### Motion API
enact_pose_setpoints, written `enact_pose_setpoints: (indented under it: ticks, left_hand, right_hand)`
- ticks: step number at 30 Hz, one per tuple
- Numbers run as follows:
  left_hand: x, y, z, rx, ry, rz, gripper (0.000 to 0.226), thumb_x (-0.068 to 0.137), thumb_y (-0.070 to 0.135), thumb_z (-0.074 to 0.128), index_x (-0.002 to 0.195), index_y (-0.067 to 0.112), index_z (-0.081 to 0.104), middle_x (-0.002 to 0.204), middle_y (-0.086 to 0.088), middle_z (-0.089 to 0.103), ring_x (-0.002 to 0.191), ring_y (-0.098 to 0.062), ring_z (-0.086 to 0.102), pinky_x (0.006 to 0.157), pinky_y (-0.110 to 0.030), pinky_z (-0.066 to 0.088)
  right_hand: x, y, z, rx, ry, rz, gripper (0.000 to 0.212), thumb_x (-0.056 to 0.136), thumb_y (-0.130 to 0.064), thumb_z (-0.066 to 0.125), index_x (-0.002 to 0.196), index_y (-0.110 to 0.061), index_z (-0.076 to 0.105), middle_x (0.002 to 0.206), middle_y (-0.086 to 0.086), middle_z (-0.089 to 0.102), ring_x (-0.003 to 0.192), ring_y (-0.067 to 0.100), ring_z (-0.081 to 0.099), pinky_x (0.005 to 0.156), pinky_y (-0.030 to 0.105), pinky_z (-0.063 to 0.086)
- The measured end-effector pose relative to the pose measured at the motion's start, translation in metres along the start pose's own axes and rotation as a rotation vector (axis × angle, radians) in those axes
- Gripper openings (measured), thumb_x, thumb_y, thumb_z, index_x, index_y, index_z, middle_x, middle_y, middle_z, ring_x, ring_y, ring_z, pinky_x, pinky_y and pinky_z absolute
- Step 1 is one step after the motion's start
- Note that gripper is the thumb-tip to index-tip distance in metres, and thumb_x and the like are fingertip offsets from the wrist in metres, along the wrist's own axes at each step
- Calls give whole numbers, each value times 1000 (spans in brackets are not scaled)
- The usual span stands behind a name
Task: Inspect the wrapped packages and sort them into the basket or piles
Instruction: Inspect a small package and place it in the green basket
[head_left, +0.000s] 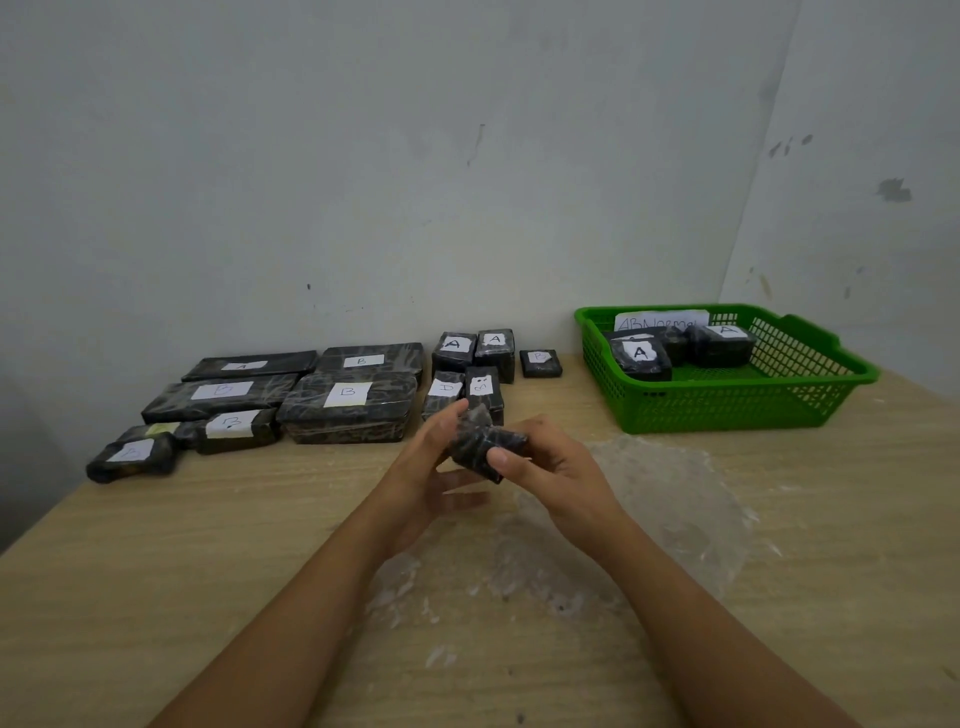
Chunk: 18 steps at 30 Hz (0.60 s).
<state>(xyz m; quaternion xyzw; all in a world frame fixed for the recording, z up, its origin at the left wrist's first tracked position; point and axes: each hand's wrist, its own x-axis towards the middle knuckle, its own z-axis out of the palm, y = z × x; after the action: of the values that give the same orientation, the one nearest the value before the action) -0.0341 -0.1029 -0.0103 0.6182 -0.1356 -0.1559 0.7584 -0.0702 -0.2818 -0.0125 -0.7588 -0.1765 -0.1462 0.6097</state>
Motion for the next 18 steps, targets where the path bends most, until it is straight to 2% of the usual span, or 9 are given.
enact_pose_setpoints:
  ticks: [2,5,7,11,15,18]
  left_hand:
    - [-1,3,1,-36,34,-23,89,67,77,73,140,28,57,133,-10,68,112,-33,72,89,-46,61]
    - [2,5,1,-63,112,-53,64,90,58,62,132,11,64,125,-17,71,113,-35,71,89,-46,61]
    - [4,4,-1,-103,174,-85,57,93,52,61,127,7,68,121,-18,73,113,-35,71,92,-47,60]
    - [6,5,-5,-113,239,-73,51,94,42,65,126,3,67,120,-19,73,114,-35,70,85,-39,61]
    - [4,7,-5,-88,228,-41,46,92,39,68,122,5,69,112,-17,74,94,-26,74,70,-34,59]
    - [2,7,-2,-11,175,2,45,86,38,71,123,12,70,116,-15,74,99,-27,74,77,-36,58]
  right_hand:
    - [-1,2,-1,30,-24,-9,22,80,-51,73,100,-40,74,103,4,61,95,6,64,85,18,50]
    - [-4,5,-4,134,-85,-3,29,80,-28,82,109,-25,80,115,5,62,110,14,66,94,33,57]
    - [-5,7,-6,154,-135,17,31,79,-16,83,109,-17,80,120,5,61,116,15,64,96,34,57]
    - [-4,11,-8,106,-190,24,32,76,-16,84,108,-20,80,122,-5,60,122,15,61,102,35,54]
    - [-4,7,-9,166,-175,90,28,79,-20,82,106,-23,76,128,-8,60,112,13,66,88,32,58]
    - [-1,3,-6,213,-78,186,29,88,-31,77,115,-24,68,127,0,65,102,17,72,76,30,59]
